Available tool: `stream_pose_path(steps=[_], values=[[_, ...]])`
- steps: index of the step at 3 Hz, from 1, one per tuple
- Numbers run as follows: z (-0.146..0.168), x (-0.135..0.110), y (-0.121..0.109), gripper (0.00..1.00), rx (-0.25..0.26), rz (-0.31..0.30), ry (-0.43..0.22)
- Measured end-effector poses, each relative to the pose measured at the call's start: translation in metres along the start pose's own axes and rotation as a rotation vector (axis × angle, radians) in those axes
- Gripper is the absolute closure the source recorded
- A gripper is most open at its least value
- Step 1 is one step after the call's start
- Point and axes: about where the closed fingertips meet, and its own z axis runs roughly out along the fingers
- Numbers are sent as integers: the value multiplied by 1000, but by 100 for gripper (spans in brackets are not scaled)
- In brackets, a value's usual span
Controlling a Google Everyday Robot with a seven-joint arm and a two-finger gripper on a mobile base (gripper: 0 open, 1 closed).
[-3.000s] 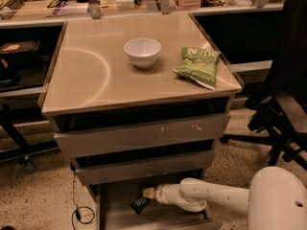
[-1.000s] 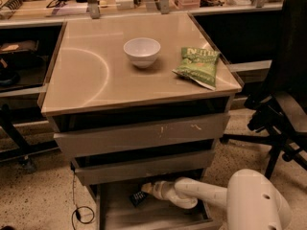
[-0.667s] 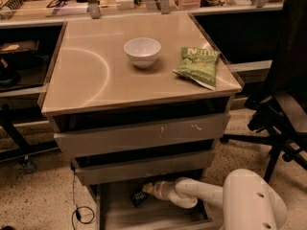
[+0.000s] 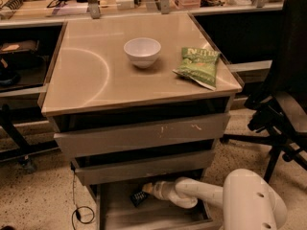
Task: Place rxbar blueberry into bottom drawer
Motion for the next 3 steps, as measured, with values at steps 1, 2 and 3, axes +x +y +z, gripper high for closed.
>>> stream_pose_path(steps=[1,2,3], values=[[0,0,0,58,0,0,0],[0,0,0,35,0,0,0],[0,0,0,12,0,0,0]])
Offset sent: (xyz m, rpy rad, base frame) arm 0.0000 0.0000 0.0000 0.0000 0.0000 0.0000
